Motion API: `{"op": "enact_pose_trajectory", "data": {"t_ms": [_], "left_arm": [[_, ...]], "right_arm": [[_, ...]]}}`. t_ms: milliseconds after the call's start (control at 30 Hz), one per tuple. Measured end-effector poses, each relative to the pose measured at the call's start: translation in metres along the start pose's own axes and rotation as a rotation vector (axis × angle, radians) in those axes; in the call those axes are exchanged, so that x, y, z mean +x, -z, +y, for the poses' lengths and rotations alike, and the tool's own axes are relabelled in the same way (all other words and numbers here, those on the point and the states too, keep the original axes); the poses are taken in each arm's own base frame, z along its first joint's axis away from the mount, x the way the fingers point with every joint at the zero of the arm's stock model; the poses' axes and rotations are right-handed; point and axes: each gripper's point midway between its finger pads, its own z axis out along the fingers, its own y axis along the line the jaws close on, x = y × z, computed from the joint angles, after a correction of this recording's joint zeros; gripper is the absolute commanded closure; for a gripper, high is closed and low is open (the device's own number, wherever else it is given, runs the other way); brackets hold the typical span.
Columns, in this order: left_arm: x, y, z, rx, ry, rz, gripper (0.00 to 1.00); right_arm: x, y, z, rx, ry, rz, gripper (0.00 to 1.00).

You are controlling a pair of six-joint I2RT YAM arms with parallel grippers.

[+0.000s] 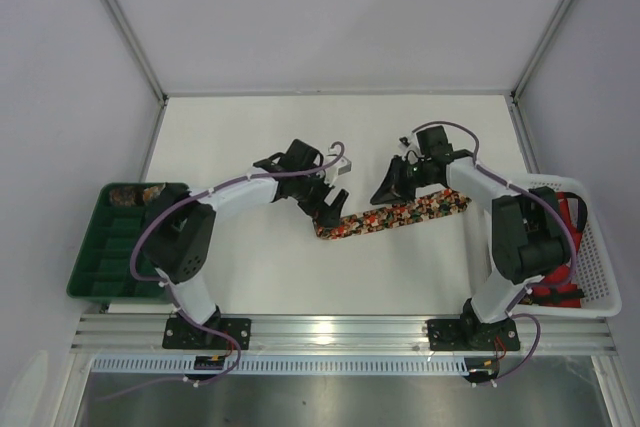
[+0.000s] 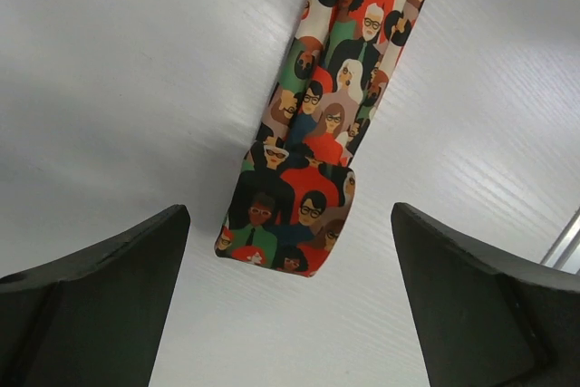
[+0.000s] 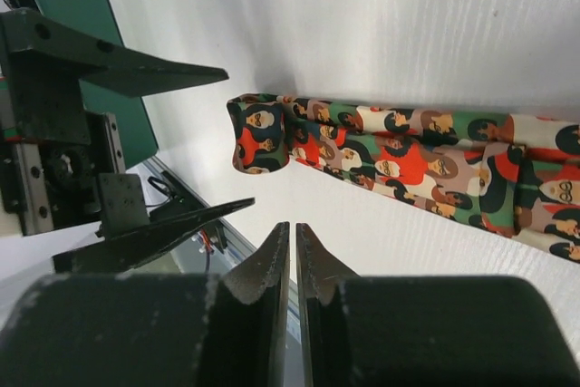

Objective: Roll the ties
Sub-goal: Roll the tie

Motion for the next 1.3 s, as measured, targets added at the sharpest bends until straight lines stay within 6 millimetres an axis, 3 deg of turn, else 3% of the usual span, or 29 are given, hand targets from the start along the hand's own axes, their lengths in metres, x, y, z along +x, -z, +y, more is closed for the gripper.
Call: {"op": "enact_pose_trajectory", "data": {"t_ms": [300, 767, 1067, 1133, 1300], "left_arm": [[0.021, -0.041, -0.006, -0.057, -0.116, 0.132, 0.00], [0.024, -0.050, -0.011, -0.240, -0.287, 0.186, 0.03], [0.015, -0.049, -0.008, -0.361, -0.345, 0.171, 0.24], [0.014, -0.048, -0.005, -0.380, -0.348, 0.170, 0.37], [0.014, -0.047, 0.000, -0.406, -0.359, 0.175, 0.43]], "right_arm": [[0.002, 0.008, 0.003, 0.004, 0.007, -0.016, 0.89], [0.011, 0.008, -0.003, 0.012, -0.006, -0.007, 0.90], [0.009, 0.008, -0.007, 0.018, -0.010, -0.015, 0.90], [0.009, 0.008, -0.006, 0.018, -0.010, -0.015, 0.90], [0.009, 0.008, -0.007, 0.018, -0.009, -0.016, 0.90]]}}
